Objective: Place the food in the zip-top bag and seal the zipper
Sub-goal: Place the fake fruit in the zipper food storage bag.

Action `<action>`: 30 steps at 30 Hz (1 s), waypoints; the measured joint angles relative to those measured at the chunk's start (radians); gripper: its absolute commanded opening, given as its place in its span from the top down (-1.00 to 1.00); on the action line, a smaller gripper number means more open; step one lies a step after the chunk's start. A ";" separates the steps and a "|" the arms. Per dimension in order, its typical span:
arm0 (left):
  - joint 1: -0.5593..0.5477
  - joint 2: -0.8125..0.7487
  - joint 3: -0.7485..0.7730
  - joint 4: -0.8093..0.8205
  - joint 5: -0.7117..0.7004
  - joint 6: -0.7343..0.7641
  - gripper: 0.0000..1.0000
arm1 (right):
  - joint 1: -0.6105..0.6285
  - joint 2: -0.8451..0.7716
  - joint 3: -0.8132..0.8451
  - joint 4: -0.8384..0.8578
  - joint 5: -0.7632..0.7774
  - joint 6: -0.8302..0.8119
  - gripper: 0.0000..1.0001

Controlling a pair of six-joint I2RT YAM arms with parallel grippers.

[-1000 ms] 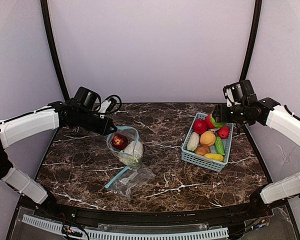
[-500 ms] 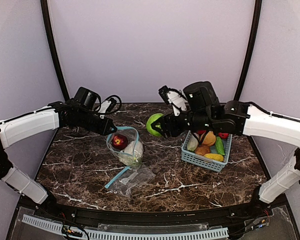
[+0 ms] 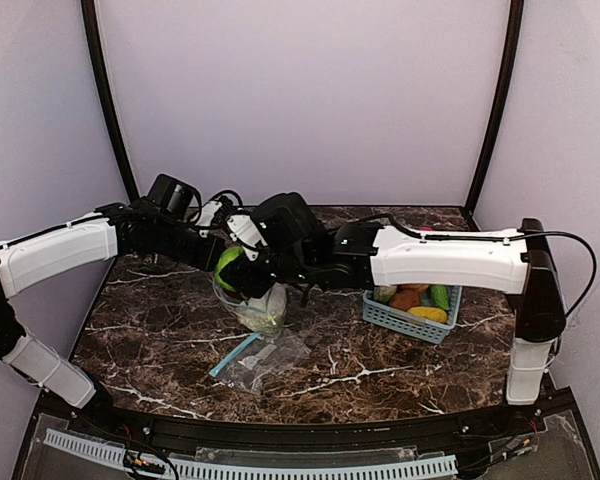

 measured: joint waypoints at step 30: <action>0.007 -0.002 -0.011 -0.008 -0.024 0.000 0.99 | -0.039 0.215 0.152 -0.127 0.172 0.087 -0.02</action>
